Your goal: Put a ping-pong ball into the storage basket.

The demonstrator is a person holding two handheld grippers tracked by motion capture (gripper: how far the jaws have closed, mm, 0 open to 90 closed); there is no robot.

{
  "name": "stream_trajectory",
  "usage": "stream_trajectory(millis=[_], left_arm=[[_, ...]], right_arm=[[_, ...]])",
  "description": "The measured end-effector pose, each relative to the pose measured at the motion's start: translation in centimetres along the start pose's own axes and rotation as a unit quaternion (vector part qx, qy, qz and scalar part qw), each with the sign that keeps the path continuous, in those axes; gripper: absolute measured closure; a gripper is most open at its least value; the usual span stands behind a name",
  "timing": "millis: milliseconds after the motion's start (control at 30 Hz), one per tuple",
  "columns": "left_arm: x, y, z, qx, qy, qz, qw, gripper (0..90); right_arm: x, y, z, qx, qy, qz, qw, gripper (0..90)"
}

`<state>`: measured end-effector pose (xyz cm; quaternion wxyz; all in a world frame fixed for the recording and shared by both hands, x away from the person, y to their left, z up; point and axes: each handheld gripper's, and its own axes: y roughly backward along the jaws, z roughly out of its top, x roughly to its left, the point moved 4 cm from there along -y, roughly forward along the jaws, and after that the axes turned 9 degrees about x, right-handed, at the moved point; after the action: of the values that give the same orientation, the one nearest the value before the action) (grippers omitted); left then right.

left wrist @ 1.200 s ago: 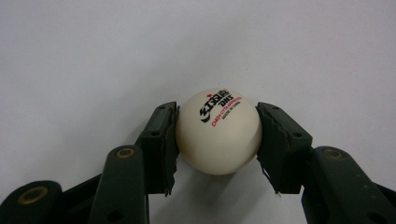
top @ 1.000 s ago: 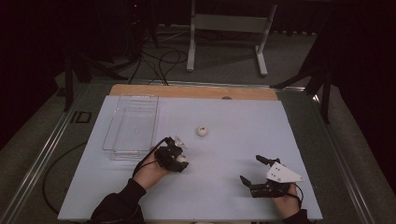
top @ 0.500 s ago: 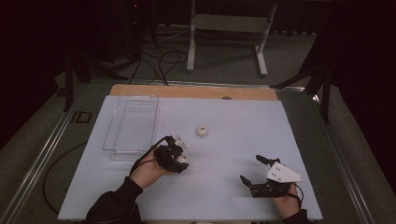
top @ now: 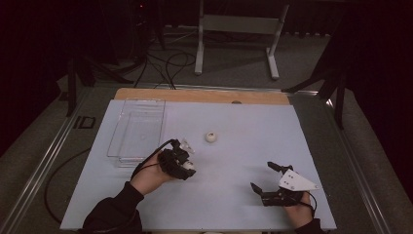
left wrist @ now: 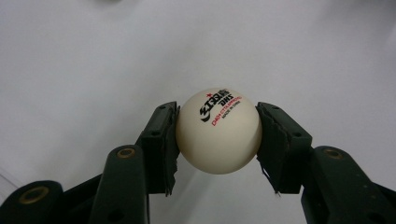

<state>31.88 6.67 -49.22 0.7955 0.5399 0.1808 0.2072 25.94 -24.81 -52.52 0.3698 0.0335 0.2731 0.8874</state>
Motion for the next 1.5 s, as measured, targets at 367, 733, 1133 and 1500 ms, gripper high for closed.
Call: stream_trajectory(millis=[367, 733, 1133, 1500], left_arm=[[0.3, 1.8, 0.3, -0.002, -0.008, 0.000, 1.0000, 52.3], [0.7, 3.5, 0.7, -0.003, -0.017, -0.007, 0.9998, 52.3], [1.2, 5.8, 1.8, -0.012, -0.024, -0.007, 0.9996, 52.3], [2.0, 7.3, 2.7, -0.021, -0.024, -0.006, 0.9995, 52.3]], right_arm=[[-0.1, 0.0, 0.0, 0.002, -0.002, 0.001, 1.0000, 9.0], [0.0, -0.1, 0.0, 0.003, -0.001, 0.002, 1.0000, 8.9], [0.1, -0.1, 0.0, 0.003, 0.002, 0.003, 1.0000, 9.0], [0.1, -0.1, 0.0, 0.003, 0.001, 0.004, 1.0000, 9.0]])
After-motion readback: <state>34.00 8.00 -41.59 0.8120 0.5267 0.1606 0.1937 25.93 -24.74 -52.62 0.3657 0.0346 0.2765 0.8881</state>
